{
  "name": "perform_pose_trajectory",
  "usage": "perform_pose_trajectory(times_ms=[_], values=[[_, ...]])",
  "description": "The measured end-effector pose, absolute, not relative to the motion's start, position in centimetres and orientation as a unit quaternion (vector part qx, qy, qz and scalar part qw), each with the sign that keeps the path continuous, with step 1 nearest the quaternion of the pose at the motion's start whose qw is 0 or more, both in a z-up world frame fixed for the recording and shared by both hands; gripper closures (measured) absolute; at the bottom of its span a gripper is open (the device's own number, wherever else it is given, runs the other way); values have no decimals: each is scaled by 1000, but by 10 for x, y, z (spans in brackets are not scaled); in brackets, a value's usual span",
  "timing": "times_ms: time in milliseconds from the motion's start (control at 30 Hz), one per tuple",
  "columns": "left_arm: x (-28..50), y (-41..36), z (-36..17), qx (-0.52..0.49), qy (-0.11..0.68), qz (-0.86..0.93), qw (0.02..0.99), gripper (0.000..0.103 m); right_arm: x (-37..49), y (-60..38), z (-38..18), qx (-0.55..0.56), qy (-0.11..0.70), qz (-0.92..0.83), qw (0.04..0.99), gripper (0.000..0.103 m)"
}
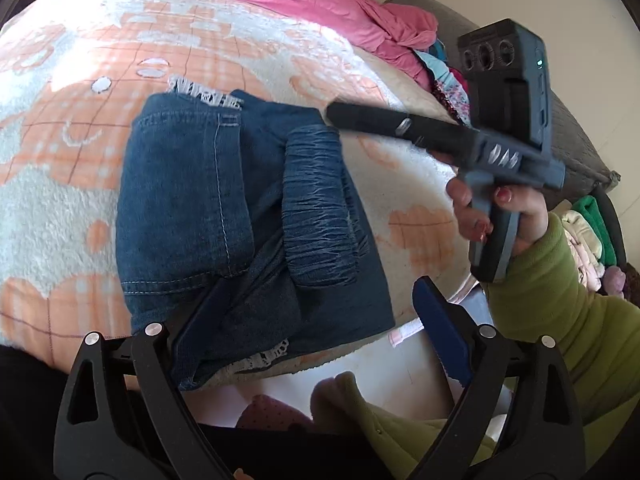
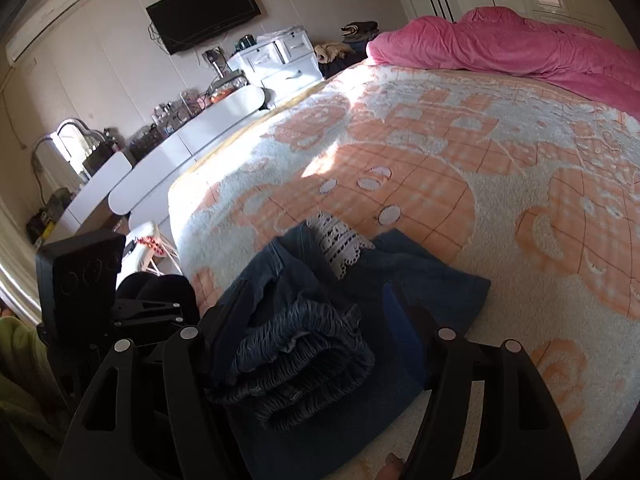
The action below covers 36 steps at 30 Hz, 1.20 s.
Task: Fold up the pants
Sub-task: 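Release the waistband with the right gripper onto the folded stack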
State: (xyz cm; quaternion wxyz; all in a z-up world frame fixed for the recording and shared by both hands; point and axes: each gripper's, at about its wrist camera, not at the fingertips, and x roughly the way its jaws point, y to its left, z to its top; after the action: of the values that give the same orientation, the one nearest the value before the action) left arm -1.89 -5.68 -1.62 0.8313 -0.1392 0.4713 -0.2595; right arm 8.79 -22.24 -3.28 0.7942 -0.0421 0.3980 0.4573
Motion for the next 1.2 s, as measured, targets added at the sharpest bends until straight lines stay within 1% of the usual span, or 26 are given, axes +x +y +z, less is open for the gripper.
perform_pose_trajectory(times_ms=[100,200,300,367,433,467,500,667,733,800,867,1067,1200], values=[[-22,-62,-21,-138,472,-259,831,17,88,-215,-65,-92,433,409,798,38],[-23,-66,-27,-137,472,-255,833,17,91,-220,-80,-67,446,406,795,38],[-25,-70,-24,-133,468,-255,835,17,86,-222,-72,-61,434,406,802,39],[-27,-66,-17,-139,460,-256,839,17,81,-226,-59,-52,417,408,810,37],[-30,-59,-10,-142,449,-244,848,14,76,-235,-47,-38,401,409,819,36],[-31,-56,-7,-142,445,-235,852,13,73,-239,-43,-29,395,407,823,32],[-31,-52,-4,-143,442,-228,856,13,70,-242,-40,-24,391,404,826,30],[-31,-39,3,-147,435,-203,865,13,50,-251,-35,-18,370,390,843,29],[-30,-35,6,-149,434,-197,866,13,43,-255,-31,-18,358,382,852,24],[-29,-31,5,-151,435,-189,867,13,33,-261,-29,-16,345,371,862,24],[-29,-27,7,-151,435,-182,869,10,26,-266,-28,-15,338,369,866,24],[-25,-16,8,-149,433,-161,874,10,-7,-269,-26,-71,311,357,878,24],[-14,-5,10,-142,433,-137,879,10,-30,-258,-27,-99,305,393,862,24]])
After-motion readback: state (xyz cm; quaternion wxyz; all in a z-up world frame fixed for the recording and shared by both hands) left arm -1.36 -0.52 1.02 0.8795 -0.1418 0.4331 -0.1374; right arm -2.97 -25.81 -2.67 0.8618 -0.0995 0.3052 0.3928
